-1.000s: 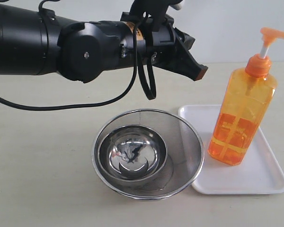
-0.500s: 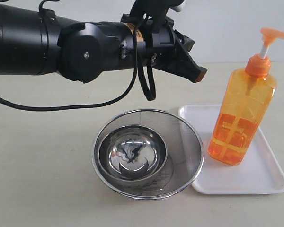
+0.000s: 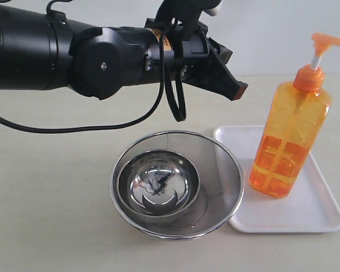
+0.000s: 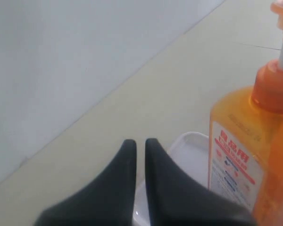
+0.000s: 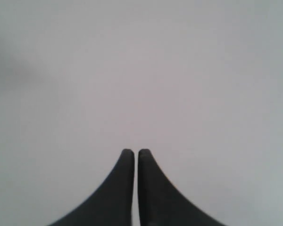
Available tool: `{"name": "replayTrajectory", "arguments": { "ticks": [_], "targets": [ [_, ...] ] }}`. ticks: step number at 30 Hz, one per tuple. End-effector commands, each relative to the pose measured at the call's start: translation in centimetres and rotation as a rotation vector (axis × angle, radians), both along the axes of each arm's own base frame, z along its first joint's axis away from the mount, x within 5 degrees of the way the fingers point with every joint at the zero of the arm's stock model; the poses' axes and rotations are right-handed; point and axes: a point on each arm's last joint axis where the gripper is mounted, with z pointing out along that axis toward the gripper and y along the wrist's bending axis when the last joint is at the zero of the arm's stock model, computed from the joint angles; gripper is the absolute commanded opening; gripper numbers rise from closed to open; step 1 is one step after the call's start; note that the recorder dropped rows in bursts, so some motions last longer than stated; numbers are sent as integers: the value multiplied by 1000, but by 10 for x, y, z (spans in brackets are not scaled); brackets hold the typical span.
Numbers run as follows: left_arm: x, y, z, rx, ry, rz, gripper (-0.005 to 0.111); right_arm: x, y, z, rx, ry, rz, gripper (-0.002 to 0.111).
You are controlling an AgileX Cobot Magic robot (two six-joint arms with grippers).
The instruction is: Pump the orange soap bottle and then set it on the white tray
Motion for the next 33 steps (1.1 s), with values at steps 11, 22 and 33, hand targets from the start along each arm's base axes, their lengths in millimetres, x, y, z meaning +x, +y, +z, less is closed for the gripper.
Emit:
{"name": "replayTrajectory", "arguments": {
  "ticks": [11, 22, 33],
  "targets": [
    [-1, 1, 5, -34, -7, 10, 5, -153, -76, -29, 180, -56, -293, 0],
    [0, 1, 7, -46, -25, 11, 5, -265, 0, -42, 26, -104, -244, 0],
    [0, 1, 6, -41, -20, 10, 5, -205, 170, -105, -42, 343, -76, 0]
  ]
}}
